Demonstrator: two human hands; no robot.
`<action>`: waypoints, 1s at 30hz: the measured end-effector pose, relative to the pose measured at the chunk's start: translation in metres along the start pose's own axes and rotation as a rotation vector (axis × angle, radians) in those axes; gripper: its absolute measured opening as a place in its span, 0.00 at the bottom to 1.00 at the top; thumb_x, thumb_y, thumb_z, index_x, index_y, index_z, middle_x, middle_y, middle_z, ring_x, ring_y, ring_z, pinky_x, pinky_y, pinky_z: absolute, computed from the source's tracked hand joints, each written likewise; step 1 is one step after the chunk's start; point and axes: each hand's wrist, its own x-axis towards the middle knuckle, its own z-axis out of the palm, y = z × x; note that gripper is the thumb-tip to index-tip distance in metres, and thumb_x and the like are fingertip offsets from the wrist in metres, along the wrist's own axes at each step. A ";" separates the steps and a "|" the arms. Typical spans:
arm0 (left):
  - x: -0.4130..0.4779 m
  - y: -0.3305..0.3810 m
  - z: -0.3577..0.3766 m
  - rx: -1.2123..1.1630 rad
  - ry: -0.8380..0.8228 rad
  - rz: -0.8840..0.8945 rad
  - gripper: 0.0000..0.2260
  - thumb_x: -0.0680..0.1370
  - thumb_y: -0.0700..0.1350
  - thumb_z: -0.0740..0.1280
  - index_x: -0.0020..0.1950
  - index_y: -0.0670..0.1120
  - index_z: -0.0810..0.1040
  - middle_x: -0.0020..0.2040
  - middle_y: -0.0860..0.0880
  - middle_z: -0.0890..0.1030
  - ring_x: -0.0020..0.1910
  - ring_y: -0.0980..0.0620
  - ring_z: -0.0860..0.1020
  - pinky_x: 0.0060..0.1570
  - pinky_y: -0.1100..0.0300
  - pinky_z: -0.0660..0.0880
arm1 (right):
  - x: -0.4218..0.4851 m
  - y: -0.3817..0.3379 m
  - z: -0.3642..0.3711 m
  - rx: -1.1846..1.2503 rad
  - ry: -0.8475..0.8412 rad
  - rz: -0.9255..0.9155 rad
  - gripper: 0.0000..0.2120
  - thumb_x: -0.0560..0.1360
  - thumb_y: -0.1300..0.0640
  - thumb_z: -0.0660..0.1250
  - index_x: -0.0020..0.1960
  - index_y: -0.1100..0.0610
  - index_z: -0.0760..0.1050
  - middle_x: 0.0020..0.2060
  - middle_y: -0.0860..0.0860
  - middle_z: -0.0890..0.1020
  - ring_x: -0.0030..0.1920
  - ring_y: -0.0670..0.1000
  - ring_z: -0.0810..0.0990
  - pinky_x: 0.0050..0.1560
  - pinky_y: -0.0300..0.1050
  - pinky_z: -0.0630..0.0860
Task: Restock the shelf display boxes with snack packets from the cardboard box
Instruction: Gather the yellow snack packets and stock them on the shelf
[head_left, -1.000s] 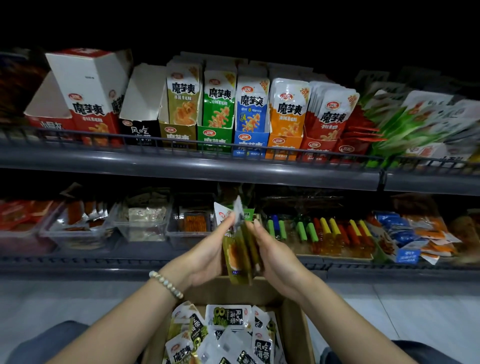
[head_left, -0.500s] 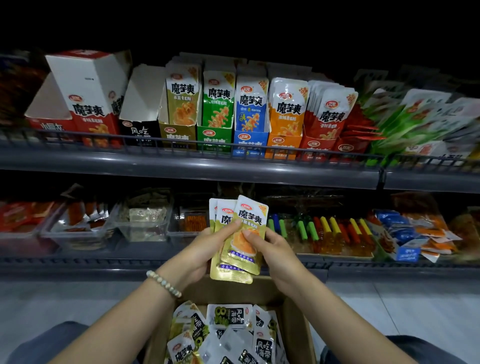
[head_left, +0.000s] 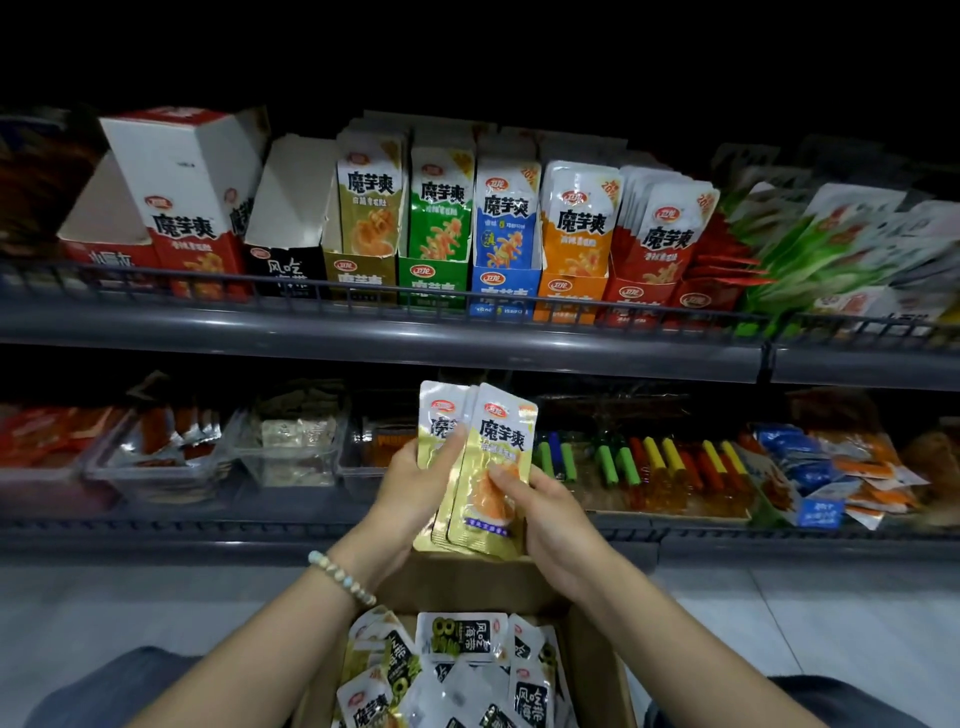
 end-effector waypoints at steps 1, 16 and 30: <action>0.002 0.001 -0.001 -0.026 -0.014 -0.050 0.19 0.76 0.63 0.62 0.55 0.51 0.78 0.47 0.52 0.84 0.45 0.55 0.82 0.45 0.61 0.78 | 0.001 -0.001 -0.001 0.010 0.011 -0.009 0.09 0.76 0.56 0.67 0.56 0.55 0.78 0.49 0.53 0.85 0.50 0.53 0.83 0.55 0.54 0.79; -0.005 0.004 -0.007 0.070 -0.329 0.030 0.16 0.80 0.45 0.64 0.68 0.51 0.71 0.59 0.54 0.81 0.59 0.56 0.78 0.64 0.54 0.72 | 0.007 -0.009 0.017 -0.163 -0.034 -0.281 0.16 0.82 0.57 0.54 0.68 0.46 0.64 0.52 0.40 0.78 0.52 0.39 0.77 0.46 0.31 0.74; -0.013 0.027 -0.036 0.069 -0.419 0.083 0.12 0.79 0.43 0.64 0.62 0.50 0.68 0.57 0.47 0.81 0.49 0.48 0.83 0.38 0.54 0.82 | 0.001 -0.061 0.010 -0.420 -0.181 -0.551 0.44 0.74 0.67 0.68 0.70 0.32 0.47 0.63 0.52 0.76 0.57 0.48 0.80 0.58 0.48 0.78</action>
